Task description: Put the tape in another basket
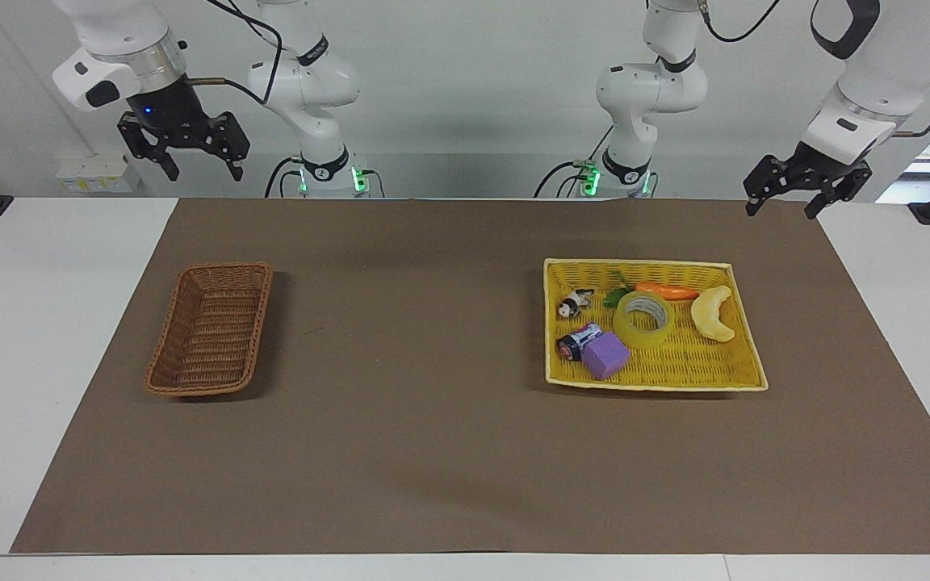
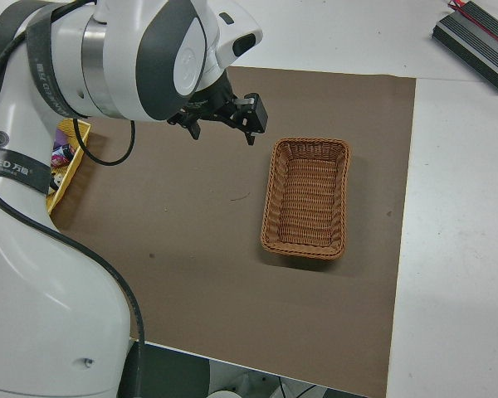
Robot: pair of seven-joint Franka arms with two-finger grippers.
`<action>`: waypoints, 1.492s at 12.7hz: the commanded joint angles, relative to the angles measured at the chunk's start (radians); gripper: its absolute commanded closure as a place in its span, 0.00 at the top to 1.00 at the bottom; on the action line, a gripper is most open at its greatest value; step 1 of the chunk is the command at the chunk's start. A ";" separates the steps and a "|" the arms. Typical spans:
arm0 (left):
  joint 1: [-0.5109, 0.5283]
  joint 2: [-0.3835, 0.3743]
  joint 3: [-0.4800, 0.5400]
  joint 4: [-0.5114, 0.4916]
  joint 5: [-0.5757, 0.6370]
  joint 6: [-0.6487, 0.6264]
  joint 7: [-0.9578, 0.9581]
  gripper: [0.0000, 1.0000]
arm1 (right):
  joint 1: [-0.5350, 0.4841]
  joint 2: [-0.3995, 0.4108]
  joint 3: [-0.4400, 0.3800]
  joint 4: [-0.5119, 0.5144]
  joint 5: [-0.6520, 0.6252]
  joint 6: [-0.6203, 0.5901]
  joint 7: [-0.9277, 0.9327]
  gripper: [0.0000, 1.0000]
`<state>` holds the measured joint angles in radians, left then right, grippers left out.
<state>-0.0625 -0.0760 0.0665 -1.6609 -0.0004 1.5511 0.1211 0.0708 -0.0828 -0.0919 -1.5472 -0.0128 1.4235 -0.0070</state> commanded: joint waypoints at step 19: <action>0.001 -0.044 -0.004 -0.056 -0.001 0.011 0.014 1.00 | -0.014 0.009 0.003 0.018 0.019 -0.018 -0.025 1.00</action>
<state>-0.0625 -0.0920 0.0648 -1.6816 -0.0004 1.5521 0.1216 0.0708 -0.0828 -0.0919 -1.5472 -0.0128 1.4235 -0.0070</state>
